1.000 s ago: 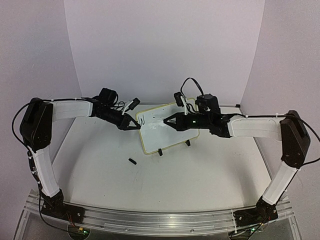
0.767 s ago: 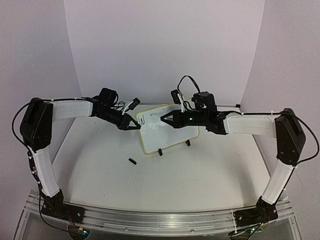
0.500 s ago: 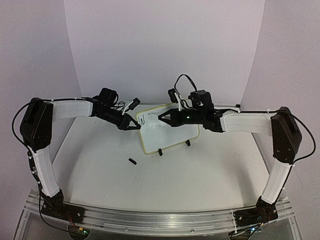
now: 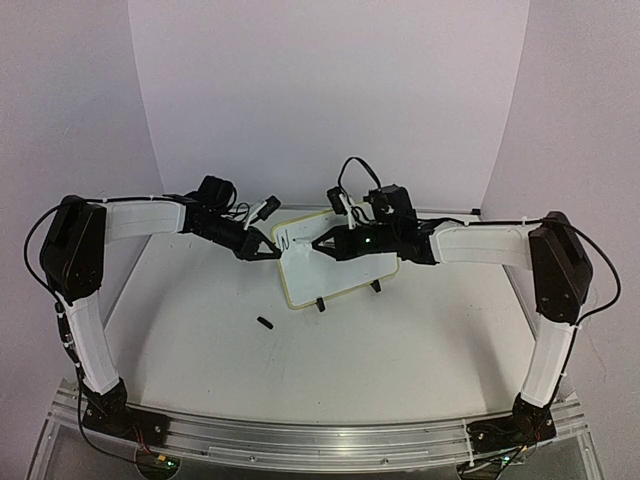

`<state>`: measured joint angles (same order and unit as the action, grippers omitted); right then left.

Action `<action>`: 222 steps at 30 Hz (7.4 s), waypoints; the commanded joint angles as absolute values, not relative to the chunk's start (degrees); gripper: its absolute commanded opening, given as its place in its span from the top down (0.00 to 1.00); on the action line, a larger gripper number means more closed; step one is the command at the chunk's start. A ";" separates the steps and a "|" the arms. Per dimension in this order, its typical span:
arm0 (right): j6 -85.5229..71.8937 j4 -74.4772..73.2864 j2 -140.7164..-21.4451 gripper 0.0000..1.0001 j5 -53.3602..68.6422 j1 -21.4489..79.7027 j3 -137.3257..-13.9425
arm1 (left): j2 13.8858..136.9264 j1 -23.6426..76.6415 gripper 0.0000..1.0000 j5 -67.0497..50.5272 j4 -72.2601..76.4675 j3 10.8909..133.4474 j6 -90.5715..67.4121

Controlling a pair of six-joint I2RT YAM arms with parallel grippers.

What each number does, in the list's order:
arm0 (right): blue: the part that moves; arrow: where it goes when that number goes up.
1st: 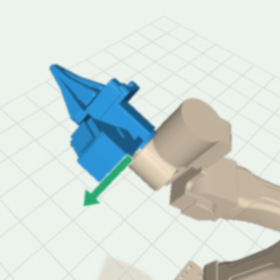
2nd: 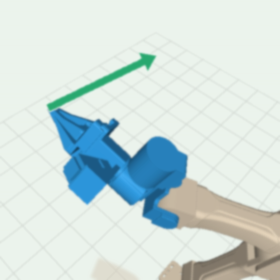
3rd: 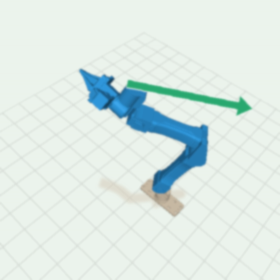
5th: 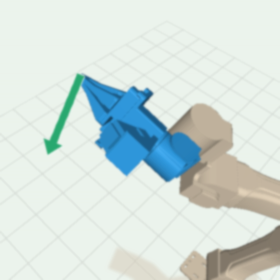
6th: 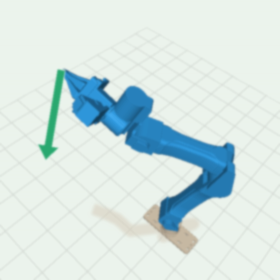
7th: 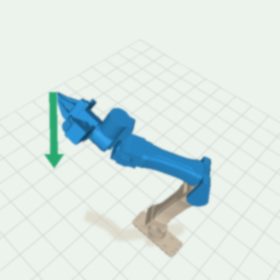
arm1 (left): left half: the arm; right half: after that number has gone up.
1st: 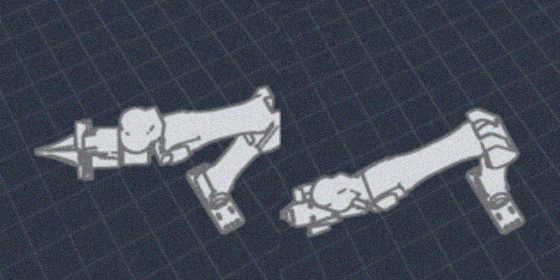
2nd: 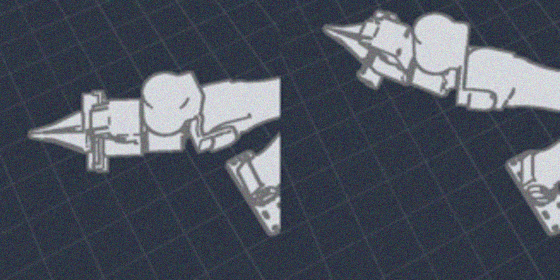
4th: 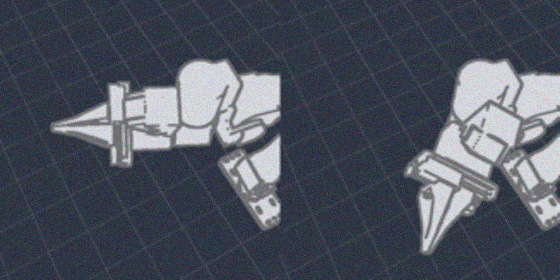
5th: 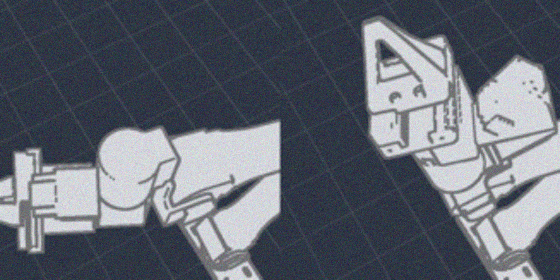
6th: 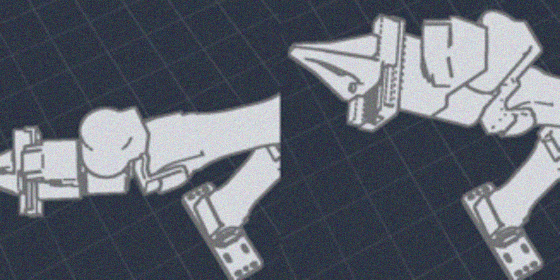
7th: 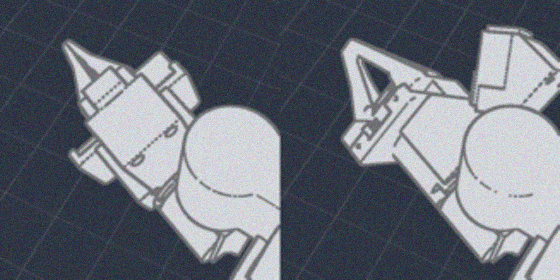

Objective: Write a sentence on the whiteboard
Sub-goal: Write on the whiteboard with the whiteboard.

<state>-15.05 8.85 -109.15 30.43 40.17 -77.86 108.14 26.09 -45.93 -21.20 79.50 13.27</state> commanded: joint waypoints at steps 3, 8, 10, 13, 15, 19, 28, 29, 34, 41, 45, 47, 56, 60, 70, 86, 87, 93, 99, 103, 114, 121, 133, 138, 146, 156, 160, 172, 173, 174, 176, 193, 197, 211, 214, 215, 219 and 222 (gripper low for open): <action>-14.40 8.78 -110.38 1.00 27.27 40.34 -80.60 | 110.72 27.53 1.00 -45.64 -28.19 80.16 13.57; -13.92 8.71 -110.58 1.00 27.33 40.34 -81.09 | 110.84 27.59 1.00 -45.59 -28.22 80.24 13.63; -13.71 8.70 -110.81 1.00 27.59 40.34 -81.36 | 110.88 27.60 1.00 -45.53 -28.33 80.27 13.66; -13.35 8.35 -111.27 1.00 28.08 40.34 -81.36 | 110.84 27.63 1.00 -45.44 -28.49 80.34 13.79; -13.14 7.94 -111.52 1.00 28.29 40.37 -81.09 | 110.87 27.68 1.00 -45.38 -28.49 80.39 13.82; -12.55 6.77 -111.82 1.00 28.50 40.56 -80.31 | 110.85 27.69 1.00 -45.32 -28.60 80.42 13.80; -11.60 5.46 -110.65 1.00 26.08 40.80 -79.12 | 110.98 27.77 1.00 -45.16 -28.88 80.51 14.05; -11.60 5.39 -110.34 1.00 25.73 40.79 -79.00 | 111.07 27.77 1.00 -45.11 -28.85 80.57 14.06; -11.44 5.27 -108.92 1.00 24.10 40.79 -78.87 | 110.95 27.87 1.00 -45.10 -28.96 80.60 14.16; -11.13 5.27 -107.31 1.00 22.92 40.81 -79.35 | 111.06 27.98 1.00 -45.09 -29.10 80.71 14.20; -10.86 5.27 -106.57 1.00 22.60 40.85 -79.71 | 111.13 28.04 1.00 -45.05 -29.28 80.78 14.35; -10.80 5.27 -106.53 1.00 22.73 40.84 -80.04 | 111.11 28.04 1.00 -44.91 -29.35 80.86 14.40; -10.80 5.38 -107.77 1.00 23.85 40.79 -81.66 | 111.29 28.15 1.00 -44.82 -29.51 80.99 14.54; -10.85 5.69 -107.87 1.00 24.02 40.82 -81.11 | 111.29 28.21 1.00 -44.84 -29.62 81.04 14.67; -11.42 5.81 -108.00 1.00 24.02 40.80 -78.41 | 111.33 28.21 1.00 -44.82 -29.62 81.03 14.64; -11.37 5.73 -107.65 1.00 23.22 40.82 -77.15 | 111.63 28.31 1.00 -44.82 -29.79 81.27 14.73; -11.30 5.73 -107.29 1.00 22.95 40.82 -77.07 | 111.63 28.30 1.00 -44.84 -29.79 81.29 14.75; -10.90 5.71 -104.52 1.00 22.69 40.79 -76.81 | 111.62 28.37 1.00 -44.82 -29.88 81.30 14.85; -10.59 5.80 -101.98 1.00 22.79 40.80 -76.77 | 111.67 28.43 1.00 -44.74 -29.89 81.30 14.81; -10.37 5.90 -101.79 1.00 24.11 40.83 -77.44 | 111.72 28.54 1.00 -44.74 -29.97 81.38 14.80; -10.55 5.90 -105.00 1.00 26.94 40.83 -79.97 | 112.02 28.86 1.00 -44.42 -30.15 81.41 15.01; -11.20 5.81 -106.98 1.00 26.42 40.85 -81.41 | 112.01 28.83 1.00 -44.30 -30.31 81.47 15.05; -11.59 4.53 -108.72 1.00 22.52 40.80 -82.19 | 111.92 29.00 1.00 -44.13 -30.45 81.47 15.24; -11.51 4.17 -108.22 1.00 22.16 40.79 -80.69 | 111.94 29.06 1.00 -44.12 -30.44 81.54 15.26; -11.76 3.96 -107.32 1.00 22.54 40.81 -77.70 | 111.88 29.01 1.00 -44.03 -30.50 81.54 15.31; -11.95 4.03 -106.30 1.00 22.93 40.80 -76.27 | 111.94 29.13 1.00 -44.03 -30.46 81.56 15.34; -12.52 5.28 -106.18 1.00 23.13 40.79 -76.82 | 112.05 29.21 1.00 -44.05 -30.51 81.56 15.32; -14.08 9.32 -105.61 1.00 23.70 40.82 -78.08 | 112.09 29.27 1.00 -43.97 -30.60 81.71 15.43; -14.14 9.45 -105.64 1.00 23.73 40.84 -78.20 | 112.15 29.27 1.00 -43.95 -30.69 81.74 15.39; -14.16 9.56 -105.60 1.00 23.59 40.81 -78.28 | 112.15 29.34 1.00 -43.95 -30.69 81.74 15.44; -14.24 9.82 -105.62 1.00 23.25 40.80 -78.29 | 112.15 29.35 1.00 -43.99 -30.81 81.78 15.48; -14.30 11.10 -103.01 1.00 18.87 40.52 -74.89 | 112.15 29.46 1.00 -43.86 -30.85 81.83 15.58; -14.44 11.07 -103.05 1.00 19.11 40.45 -74.57 | 112.15 29.46 1.00 -43.86 -30.89 81.83 15.58; -13.16 12.51 -99.01 1.00 25.86 40.37 -71.67 | 112.04 29.49 1.00 -43.74 -30.96 81.83 15.66; -13.27 12.51 -97.21 1.00 25.35 40.37 -70.14 | 112.14 29.49 1.00 -43.84 -30.98 81.89 15.59; -13.37 12.49 -96.81 1.00 25.45 40.32 -69.78 | 112.15 29.44 1.00 -43.89 -31.01 81.91 15.57; -14.06 12.48 -96.38 1.00 27.12 39.32 -69.01 | 111.93 29.53 1.00 -43.80 -30.94 81.85 15.59; -14.11 12.48 -96.91 1.00 28.63 38.55 -68.99 | 111.89 29.52 1.00 -43.68 -30.85 81.82 15.58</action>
